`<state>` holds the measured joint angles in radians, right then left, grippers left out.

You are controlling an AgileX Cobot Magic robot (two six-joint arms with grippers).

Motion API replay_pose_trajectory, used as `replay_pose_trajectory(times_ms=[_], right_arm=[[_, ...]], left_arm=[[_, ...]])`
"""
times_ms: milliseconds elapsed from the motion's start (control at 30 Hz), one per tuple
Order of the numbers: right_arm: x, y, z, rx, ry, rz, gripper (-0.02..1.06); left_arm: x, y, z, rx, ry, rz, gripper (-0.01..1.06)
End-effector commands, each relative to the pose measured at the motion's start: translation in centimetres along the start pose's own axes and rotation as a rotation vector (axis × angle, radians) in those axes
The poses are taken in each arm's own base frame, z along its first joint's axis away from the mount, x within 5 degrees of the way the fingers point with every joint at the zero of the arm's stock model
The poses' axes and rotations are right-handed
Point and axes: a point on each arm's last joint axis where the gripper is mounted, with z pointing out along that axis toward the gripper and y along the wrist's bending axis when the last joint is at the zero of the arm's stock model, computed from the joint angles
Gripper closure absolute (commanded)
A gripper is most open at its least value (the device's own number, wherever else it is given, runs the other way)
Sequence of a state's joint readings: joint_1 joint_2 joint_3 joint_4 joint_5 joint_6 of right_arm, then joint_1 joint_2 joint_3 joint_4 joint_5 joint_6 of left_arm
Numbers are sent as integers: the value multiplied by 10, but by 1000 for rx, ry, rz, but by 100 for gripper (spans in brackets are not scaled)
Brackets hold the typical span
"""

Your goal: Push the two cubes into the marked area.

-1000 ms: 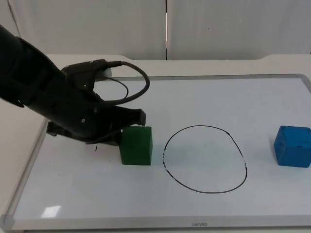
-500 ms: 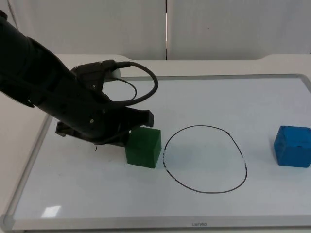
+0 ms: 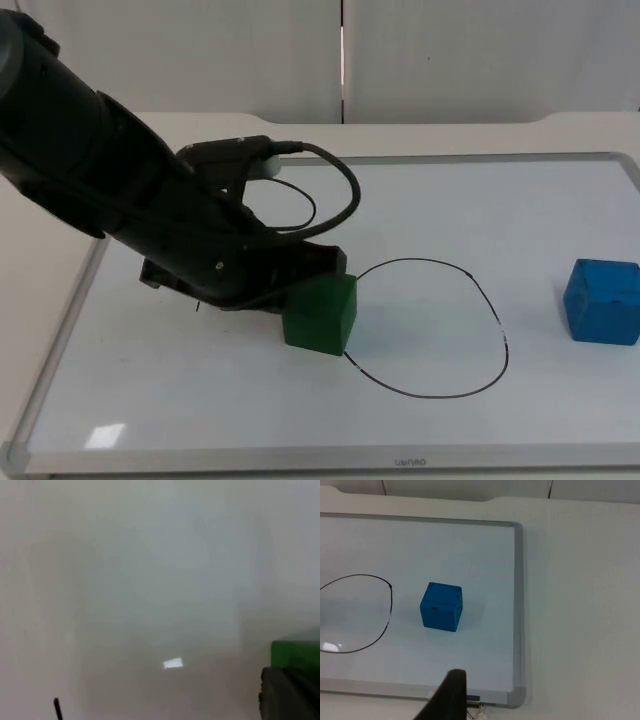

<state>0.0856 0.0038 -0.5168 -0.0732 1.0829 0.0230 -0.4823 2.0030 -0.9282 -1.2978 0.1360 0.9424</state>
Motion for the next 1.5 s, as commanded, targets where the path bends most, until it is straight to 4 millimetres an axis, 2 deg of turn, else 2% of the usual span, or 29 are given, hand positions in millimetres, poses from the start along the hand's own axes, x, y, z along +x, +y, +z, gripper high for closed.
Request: replay_pose_trajectory(times_ms=[0,567,1033,1233,1467], right_arm=[[0,0,0,3,-5,-6,-1],[0,0,0,3,-5,-6,-1],[0,0,0,3,-5,-6,-1],[0,0,0,3,-5,-6,-1],[0,0,0,3,-5,-6,-1]], left_arm=[[-1,-2,0,-3,-10,-18,105],[4,-7,0,59,40,-75,105],[10,-18,0,100,85,-44,105],[19,-25,1,105,108,-35,105],[32,-19,3,74,137,-42,105]])
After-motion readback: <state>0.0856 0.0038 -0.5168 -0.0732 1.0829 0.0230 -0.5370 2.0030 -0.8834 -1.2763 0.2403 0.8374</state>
